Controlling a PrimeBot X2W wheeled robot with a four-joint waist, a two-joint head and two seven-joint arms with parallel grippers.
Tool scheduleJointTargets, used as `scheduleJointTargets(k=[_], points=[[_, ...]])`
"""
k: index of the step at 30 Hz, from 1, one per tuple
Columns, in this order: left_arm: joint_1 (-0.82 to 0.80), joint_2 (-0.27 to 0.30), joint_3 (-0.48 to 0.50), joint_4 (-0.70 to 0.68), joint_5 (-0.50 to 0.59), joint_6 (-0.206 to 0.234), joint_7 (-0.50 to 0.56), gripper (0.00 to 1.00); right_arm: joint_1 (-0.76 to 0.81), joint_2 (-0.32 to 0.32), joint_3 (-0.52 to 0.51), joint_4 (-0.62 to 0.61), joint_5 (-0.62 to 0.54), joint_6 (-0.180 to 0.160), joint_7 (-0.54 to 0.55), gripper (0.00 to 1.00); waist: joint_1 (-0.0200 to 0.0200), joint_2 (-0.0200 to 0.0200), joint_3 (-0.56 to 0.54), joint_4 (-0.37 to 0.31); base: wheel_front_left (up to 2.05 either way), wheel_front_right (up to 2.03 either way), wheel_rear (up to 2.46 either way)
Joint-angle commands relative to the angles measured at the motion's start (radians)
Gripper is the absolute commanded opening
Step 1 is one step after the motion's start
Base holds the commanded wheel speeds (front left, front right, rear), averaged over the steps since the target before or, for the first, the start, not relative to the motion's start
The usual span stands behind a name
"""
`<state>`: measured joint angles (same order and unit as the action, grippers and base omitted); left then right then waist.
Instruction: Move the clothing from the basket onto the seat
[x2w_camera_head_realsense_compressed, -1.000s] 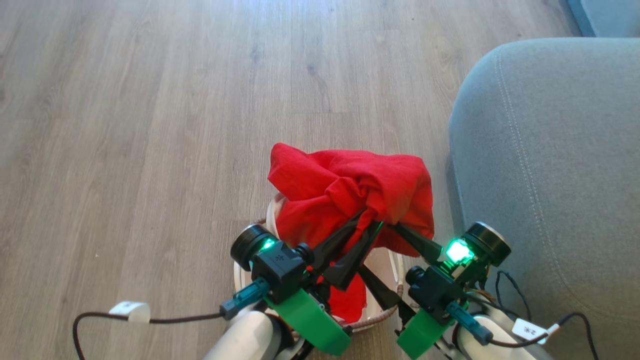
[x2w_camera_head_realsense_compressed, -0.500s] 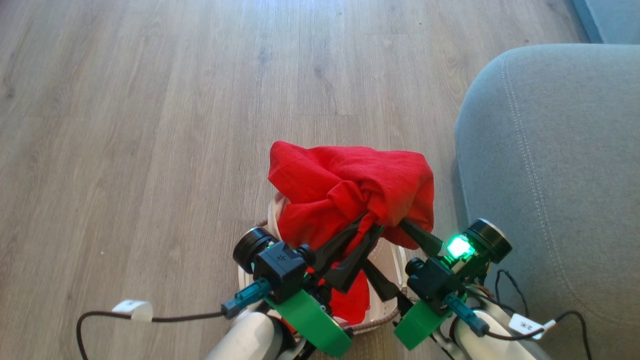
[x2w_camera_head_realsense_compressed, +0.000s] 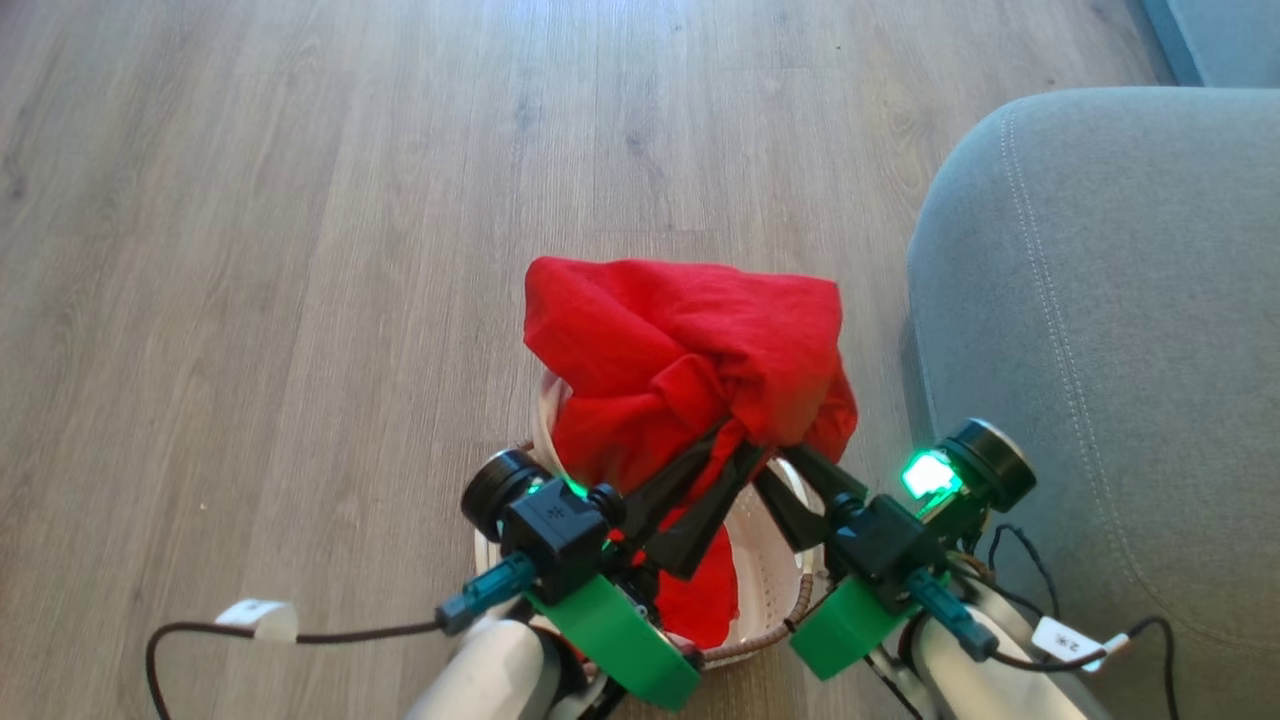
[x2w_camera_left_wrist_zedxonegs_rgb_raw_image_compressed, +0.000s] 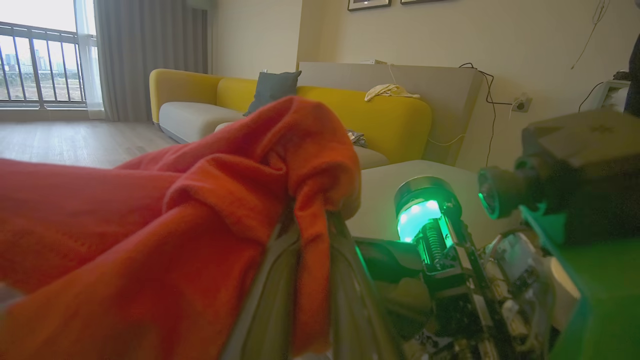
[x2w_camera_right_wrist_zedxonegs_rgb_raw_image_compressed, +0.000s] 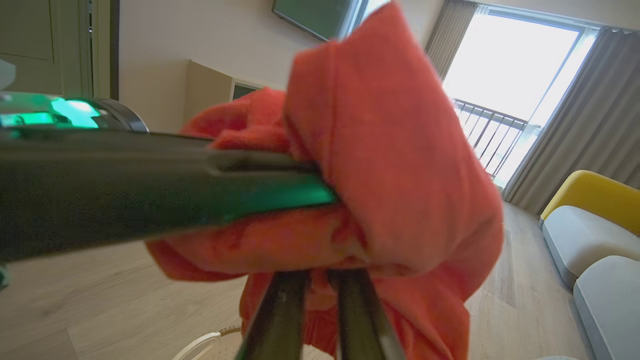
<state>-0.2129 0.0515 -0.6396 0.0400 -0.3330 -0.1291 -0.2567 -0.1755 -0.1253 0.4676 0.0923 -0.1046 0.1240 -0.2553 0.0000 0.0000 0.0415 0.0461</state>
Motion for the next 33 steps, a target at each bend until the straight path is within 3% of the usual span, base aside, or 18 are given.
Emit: scheduleJointTargets(k=[1, 3, 5, 6, 33], points=[[-0.046, -0.001, 0.046, -0.04, 0.007, -0.002, -0.005, 0.24, -0.026, 0.019, 0.002, -0.048, 0.002, 0.007, -0.006, 0.0, 0.0, 0.0, 0.001, -0.002, 0.0, 0.0, 0.0], [-0.045, -0.001, 0.053, -0.043, 0.009, -0.002, -0.005, 0.49, -0.026, 0.022, -0.009, -0.064, -0.006, 0.007, -0.006, 0.0, 0.0, 0.0, 0.001, -0.003, 0.0, 0.0, 0.0], [-0.043, -0.001, 0.058, -0.045, 0.01, -0.002, -0.005, 0.92, -0.024, 0.025, -0.018, -0.078, -0.014, 0.007, -0.006, 0.0, 0.0, 0.0, 0.0, -0.005, 0.0, 0.0, 0.0], [-0.042, -0.001, 0.056, -0.043, 0.003, -0.002, -0.005, 1.0, -0.024, 0.026, -0.02, -0.083, -0.017, 0.007, -0.006, 0.0, 0.0, 0.0, 0.0, -0.006, 0.0, 0.0, 0.0], [-0.009, -0.001, 0.093, -0.034, 0.027, -0.002, -0.005, 1.0, 0.014, 0.05, -0.209, -0.156, 0.004, 0.007, -0.006, 0.0, 0.0, 0.0, -0.014, -0.006, 0.0, 0.0, 0.0]])
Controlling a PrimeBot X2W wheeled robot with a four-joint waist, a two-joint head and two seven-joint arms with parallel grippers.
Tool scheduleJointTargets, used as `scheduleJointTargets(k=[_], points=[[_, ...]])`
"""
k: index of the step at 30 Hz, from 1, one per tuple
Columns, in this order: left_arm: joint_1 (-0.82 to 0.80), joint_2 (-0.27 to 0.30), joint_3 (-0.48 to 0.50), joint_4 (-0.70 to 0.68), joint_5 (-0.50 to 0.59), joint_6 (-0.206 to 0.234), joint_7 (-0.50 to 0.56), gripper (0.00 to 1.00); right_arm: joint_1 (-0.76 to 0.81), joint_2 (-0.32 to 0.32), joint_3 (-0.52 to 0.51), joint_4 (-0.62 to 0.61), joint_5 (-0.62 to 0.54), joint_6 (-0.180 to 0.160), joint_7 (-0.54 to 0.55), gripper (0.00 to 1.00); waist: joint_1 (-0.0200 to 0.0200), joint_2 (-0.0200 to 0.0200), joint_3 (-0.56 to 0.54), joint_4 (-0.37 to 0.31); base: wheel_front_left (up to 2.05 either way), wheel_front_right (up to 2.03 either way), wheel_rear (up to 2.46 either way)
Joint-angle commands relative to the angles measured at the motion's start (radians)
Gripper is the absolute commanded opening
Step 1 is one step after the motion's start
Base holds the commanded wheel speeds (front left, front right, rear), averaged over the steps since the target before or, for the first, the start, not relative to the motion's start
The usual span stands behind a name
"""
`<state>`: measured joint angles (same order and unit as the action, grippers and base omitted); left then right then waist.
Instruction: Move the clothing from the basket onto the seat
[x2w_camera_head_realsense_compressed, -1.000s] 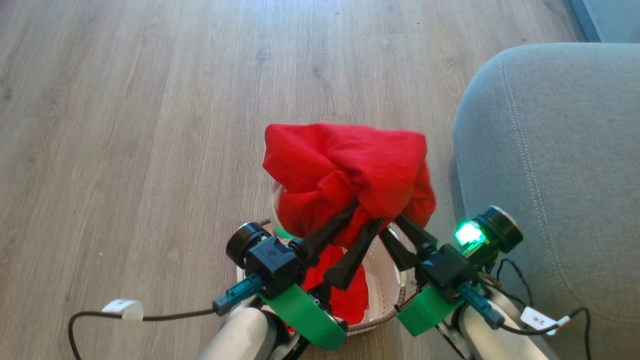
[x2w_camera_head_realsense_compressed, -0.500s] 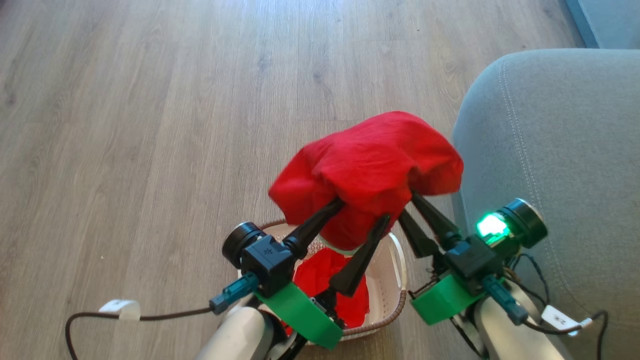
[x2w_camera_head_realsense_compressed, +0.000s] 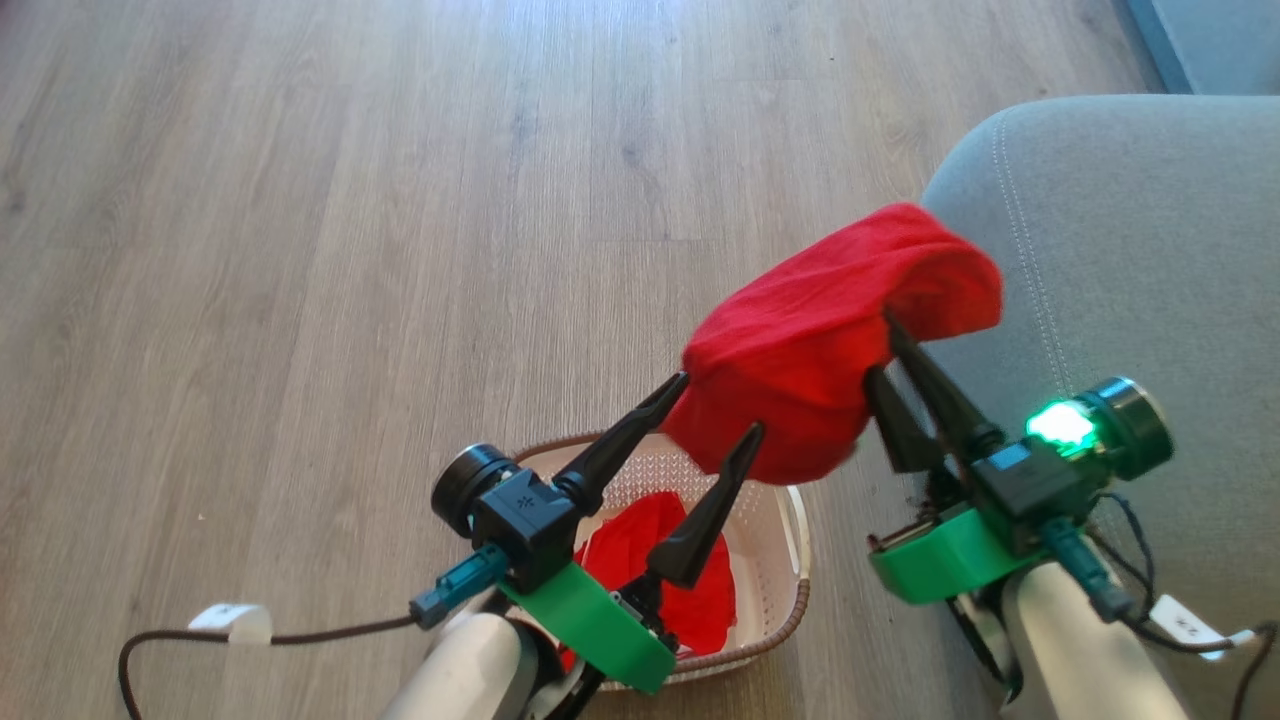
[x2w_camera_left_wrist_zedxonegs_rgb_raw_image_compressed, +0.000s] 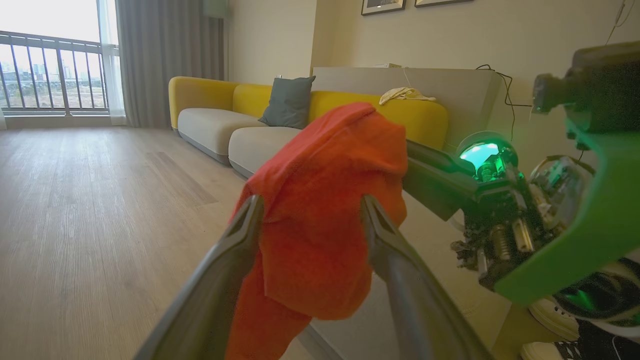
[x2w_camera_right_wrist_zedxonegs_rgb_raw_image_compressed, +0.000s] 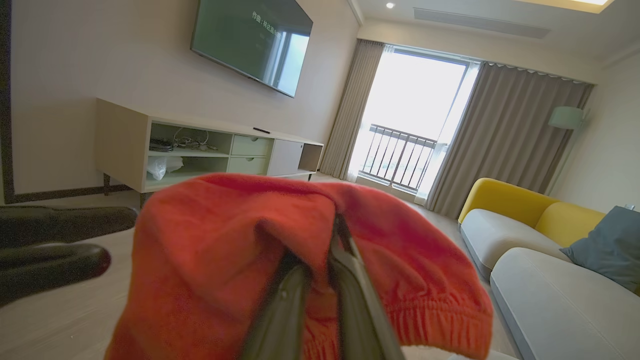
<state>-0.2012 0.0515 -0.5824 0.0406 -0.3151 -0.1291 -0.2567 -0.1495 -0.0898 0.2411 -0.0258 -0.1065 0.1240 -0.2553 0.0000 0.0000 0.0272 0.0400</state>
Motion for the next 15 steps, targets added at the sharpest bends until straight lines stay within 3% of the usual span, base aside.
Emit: scheduleJointTargets(k=[1, 15], points=[[-0.02, -0.001, 0.037, -0.032, 0.011, -0.002, -0.005, 1.0, -0.011, 0.016, 0.008, -0.041, 0.008, 0.007, -0.006, 0.0, 0.0, 0.0, 0.0, -0.001, 0.0, 0.0, 0.0], [-0.018, -0.001, 0.056, 0.007, 0.083, -0.002, -0.005, 1.0, -0.009, 0.035, -0.177, -0.095, -0.006, 0.007, -0.006, 0.0, 0.0, 0.0, 0.026, -0.02, 0.0, 0.0, 0.0]])
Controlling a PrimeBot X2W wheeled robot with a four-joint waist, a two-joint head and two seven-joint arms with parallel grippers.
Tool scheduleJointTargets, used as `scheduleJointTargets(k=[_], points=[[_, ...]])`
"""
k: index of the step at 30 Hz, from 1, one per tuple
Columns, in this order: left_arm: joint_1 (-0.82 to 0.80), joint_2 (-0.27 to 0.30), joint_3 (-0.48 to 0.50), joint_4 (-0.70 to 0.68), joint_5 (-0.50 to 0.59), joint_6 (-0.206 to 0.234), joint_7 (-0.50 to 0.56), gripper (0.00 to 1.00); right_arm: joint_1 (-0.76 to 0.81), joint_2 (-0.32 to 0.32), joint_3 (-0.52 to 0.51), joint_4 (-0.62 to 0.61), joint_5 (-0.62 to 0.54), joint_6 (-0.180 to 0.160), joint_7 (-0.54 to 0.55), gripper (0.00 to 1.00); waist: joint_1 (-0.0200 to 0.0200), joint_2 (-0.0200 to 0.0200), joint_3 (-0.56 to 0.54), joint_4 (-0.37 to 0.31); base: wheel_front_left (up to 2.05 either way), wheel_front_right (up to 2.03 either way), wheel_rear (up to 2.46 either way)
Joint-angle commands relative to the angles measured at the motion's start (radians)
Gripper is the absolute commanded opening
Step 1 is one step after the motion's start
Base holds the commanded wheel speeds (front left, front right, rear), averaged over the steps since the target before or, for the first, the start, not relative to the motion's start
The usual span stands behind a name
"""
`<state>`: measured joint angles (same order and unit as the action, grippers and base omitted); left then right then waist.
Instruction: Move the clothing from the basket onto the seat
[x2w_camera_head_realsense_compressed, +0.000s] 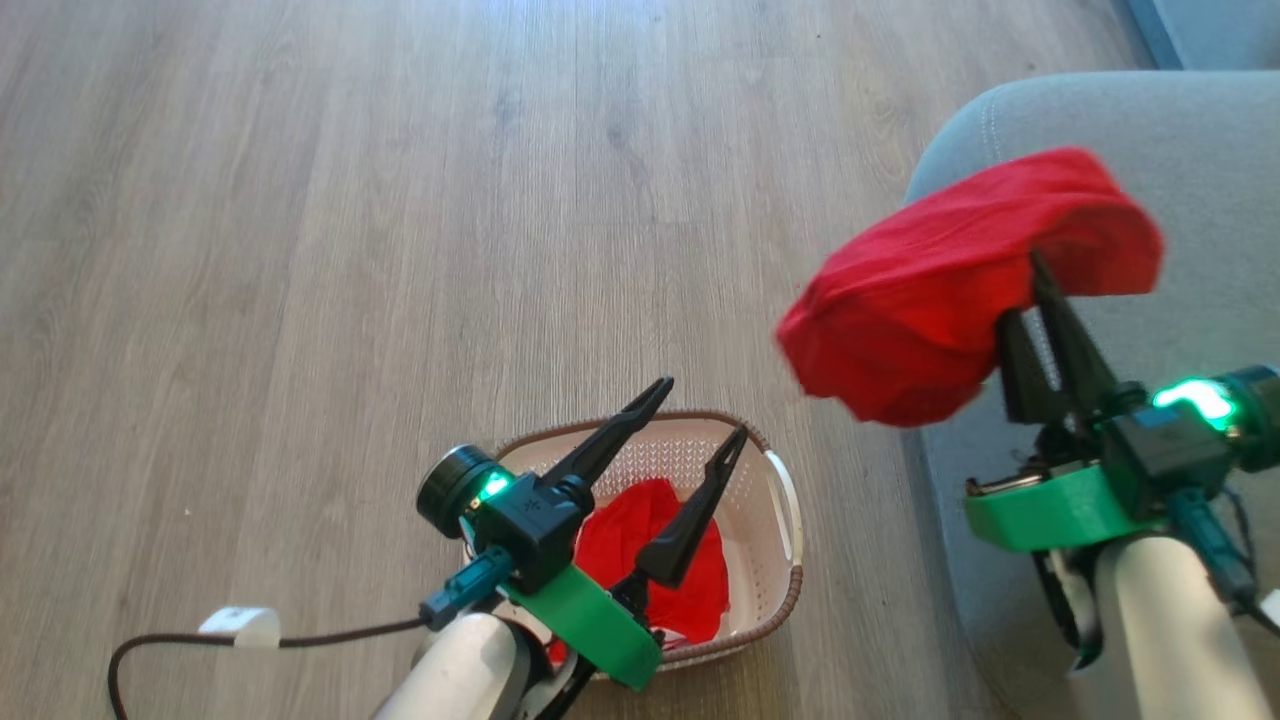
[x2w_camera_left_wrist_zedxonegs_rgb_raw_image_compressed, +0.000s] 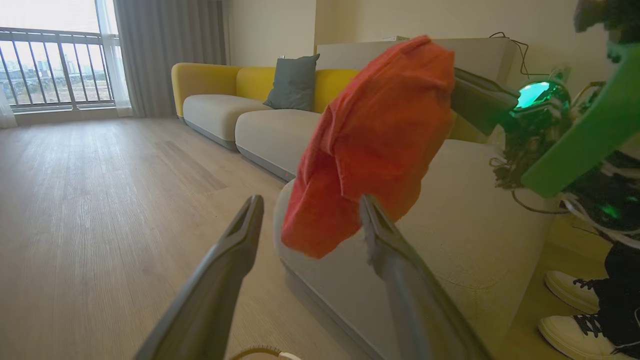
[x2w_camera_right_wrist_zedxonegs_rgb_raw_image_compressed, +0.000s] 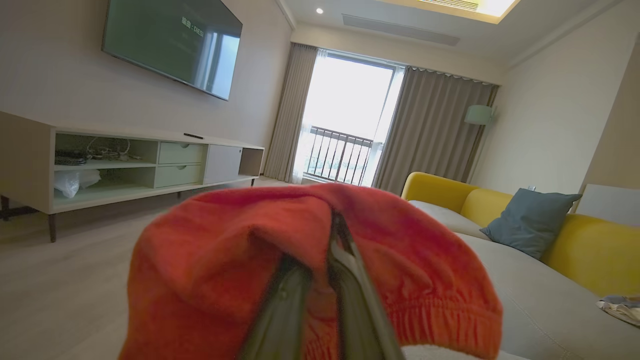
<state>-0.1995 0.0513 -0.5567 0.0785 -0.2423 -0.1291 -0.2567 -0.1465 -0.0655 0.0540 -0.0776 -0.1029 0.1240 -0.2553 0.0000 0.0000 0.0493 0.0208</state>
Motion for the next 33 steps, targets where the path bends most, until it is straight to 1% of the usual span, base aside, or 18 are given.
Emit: scheduleJointTargets(k=[1, 8, 16, 20, 23, 27, 33], points=[[-0.02, -0.001, 0.029, -0.028, 0.014, -0.002, -0.005, 1.0, -0.01, 0.011, -0.001, -0.046, -0.015, 0.007, -0.006, 0.0, 0.0, 0.0, 0.007, -0.001, 0.0, 0.0, 0.0], [-0.01, 0.012, 0.017, 0.001, 0.067, -0.002, -0.005, 1.0, 0.01, 0.011, -0.087, -0.05, -0.008, 0.007, -0.006, 0.0, 0.0, 0.0, 0.017, -0.006, 0.0, 0.0, 0.0], [0.005, 0.03, -0.012, 0.025, 0.096, -0.002, -0.005, 1.0, 0.041, 0.014, -0.16, -0.023, 0.011, 0.007, -0.006, 0.0, 0.0, 0.0, 0.017, -0.007, 0.0, 0.0, 0.0], [0.015, 0.037, -0.02, 0.043, 0.103, -0.002, -0.005, 1.0, 0.057, 0.015, -0.2, 0.018, 0.027, 0.007, -0.006, 0.0, 0.0, 0.0, 0.015, -0.009, 0.0, 0.0, 0.0], [0.017, 0.05, -0.053, 0.064, 0.131, -0.002, -0.005, 1.0, 0.064, 0.015, -0.219, 0.056, 0.038, 0.007, -0.006, 0.0, 0.0, 0.0, 0.011, -0.008, 0.0, 0.0, 0.0], [0.032, 0.047, -0.066, 0.088, 0.131, -0.002, -0.005, 1.0, 0.072, 0.015, -0.239, 0.113, 0.068, 0.007, -0.006, 0.0, 0.0, 0.0, 0.004, -0.008, 0.0, 0.0, 0.0], [0.045, 0.041, -0.064, 0.108, 0.127, -0.002, -0.005, 1.0, 0.084, 0.015, -0.265, 0.161, 0.095, 0.007, -0.006, 0.0, 0.0, 0.0, -0.005, -0.007, 0.0, 0.0, 0.0]])
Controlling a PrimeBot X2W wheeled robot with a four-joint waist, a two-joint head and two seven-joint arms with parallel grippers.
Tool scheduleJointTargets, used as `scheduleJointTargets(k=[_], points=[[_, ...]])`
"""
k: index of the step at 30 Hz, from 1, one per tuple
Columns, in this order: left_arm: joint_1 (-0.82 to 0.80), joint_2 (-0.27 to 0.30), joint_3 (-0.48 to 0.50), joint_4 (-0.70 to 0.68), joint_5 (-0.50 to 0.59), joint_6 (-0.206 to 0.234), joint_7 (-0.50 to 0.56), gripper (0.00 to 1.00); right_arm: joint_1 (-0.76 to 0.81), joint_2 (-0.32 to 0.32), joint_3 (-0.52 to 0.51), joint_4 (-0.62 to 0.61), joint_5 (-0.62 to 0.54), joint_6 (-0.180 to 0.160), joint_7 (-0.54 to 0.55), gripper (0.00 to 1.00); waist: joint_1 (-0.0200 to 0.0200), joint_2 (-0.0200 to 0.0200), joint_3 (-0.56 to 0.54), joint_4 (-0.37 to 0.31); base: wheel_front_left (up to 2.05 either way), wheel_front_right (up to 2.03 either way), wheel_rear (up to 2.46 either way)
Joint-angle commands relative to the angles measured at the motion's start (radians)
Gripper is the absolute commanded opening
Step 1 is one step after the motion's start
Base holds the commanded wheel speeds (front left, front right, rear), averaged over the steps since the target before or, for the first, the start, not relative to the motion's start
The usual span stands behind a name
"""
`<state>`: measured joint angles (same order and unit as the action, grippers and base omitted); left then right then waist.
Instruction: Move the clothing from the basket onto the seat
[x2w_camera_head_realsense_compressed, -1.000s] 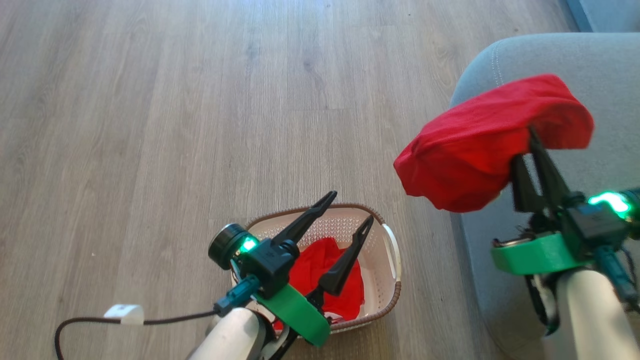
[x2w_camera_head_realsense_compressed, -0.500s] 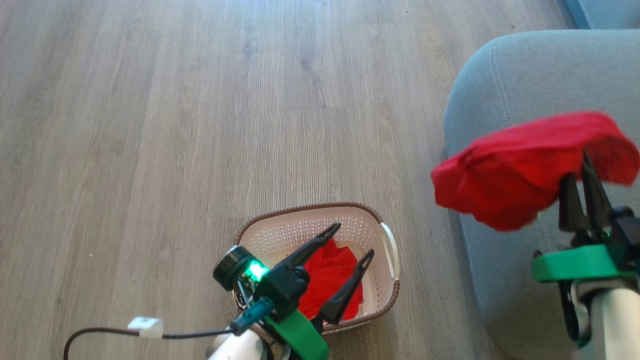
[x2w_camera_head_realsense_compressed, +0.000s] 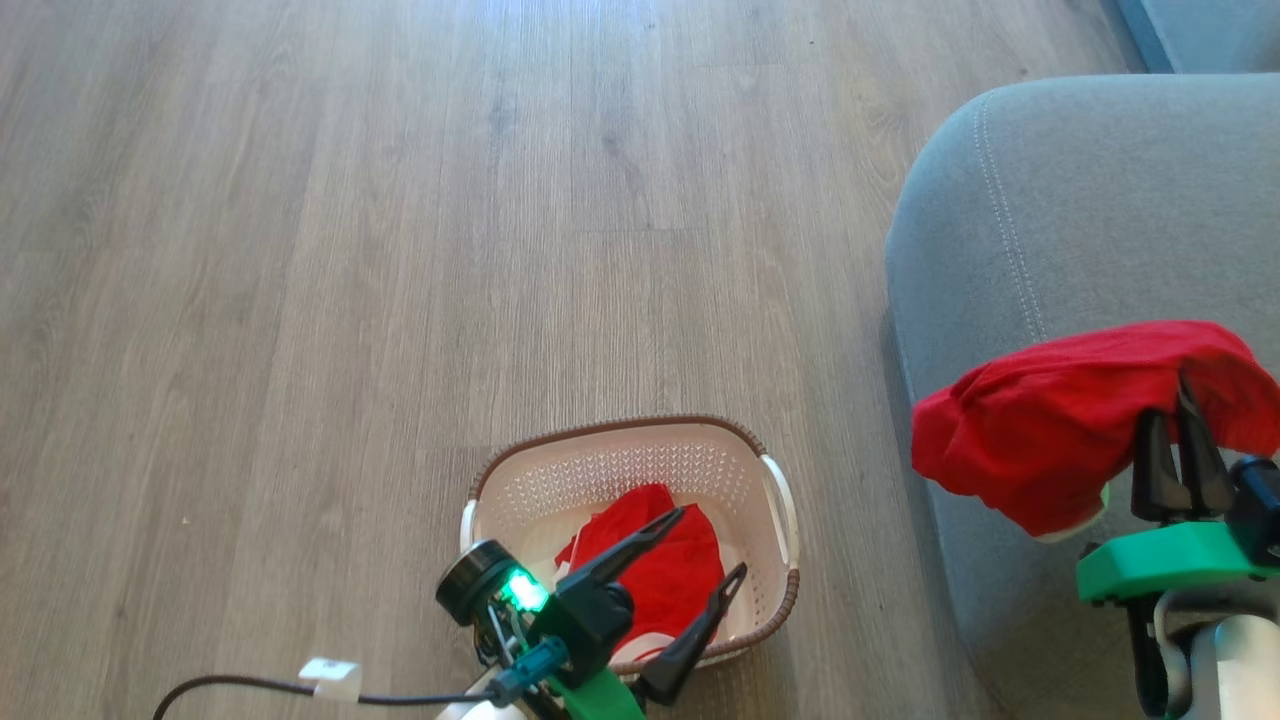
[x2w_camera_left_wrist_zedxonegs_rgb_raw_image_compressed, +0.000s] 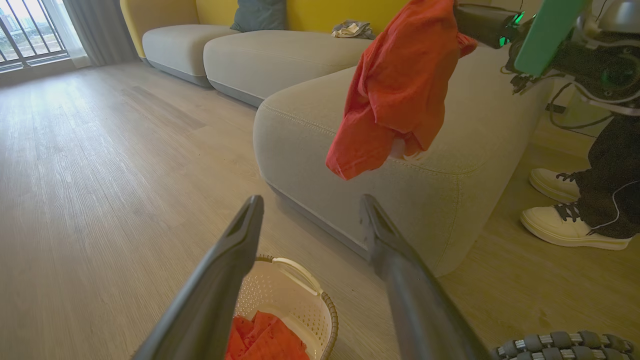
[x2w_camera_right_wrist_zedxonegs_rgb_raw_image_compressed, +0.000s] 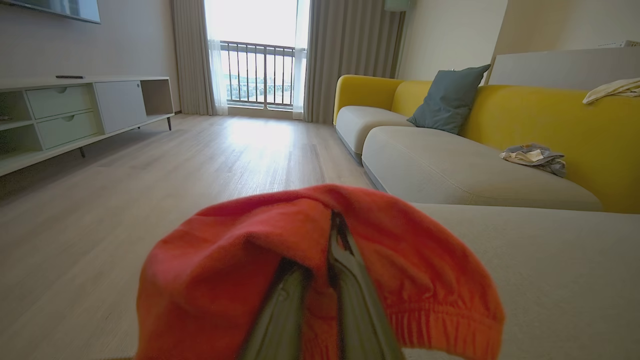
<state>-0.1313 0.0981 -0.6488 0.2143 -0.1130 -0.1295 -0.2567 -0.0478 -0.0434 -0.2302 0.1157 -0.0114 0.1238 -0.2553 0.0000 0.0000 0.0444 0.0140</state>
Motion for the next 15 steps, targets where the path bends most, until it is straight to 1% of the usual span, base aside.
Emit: scheduleJointTargets(k=[1, 10, 15], points=[[-0.022, -0.007, 0.029, -0.026, -0.003, -0.001, -0.005, 1.0, -0.015, -0.007, 0.016, -0.028, 0.007, 0.007, -0.006, 0.0, 0.0, 0.0, -0.001, 0.0, 0.0, 0.0, 0.0], [-0.021, -0.011, 0.041, -0.023, -0.001, -0.001, -0.005, 1.0, -0.021, -0.007, 0.011, -0.029, 0.008, 0.007, -0.006, 0.0, 0.0, 0.0, 0.004, -0.007, 0.0, 0.0, 0.0], [-0.02, -0.009, 0.046, -0.024, -0.002, -0.001, -0.005, 1.0, -0.028, -0.007, 0.017, -0.032, 0.007, 0.007, -0.006, 0.0, 0.0, 0.0, 0.007, -0.022, 0.0, 0.0, 0.0]])
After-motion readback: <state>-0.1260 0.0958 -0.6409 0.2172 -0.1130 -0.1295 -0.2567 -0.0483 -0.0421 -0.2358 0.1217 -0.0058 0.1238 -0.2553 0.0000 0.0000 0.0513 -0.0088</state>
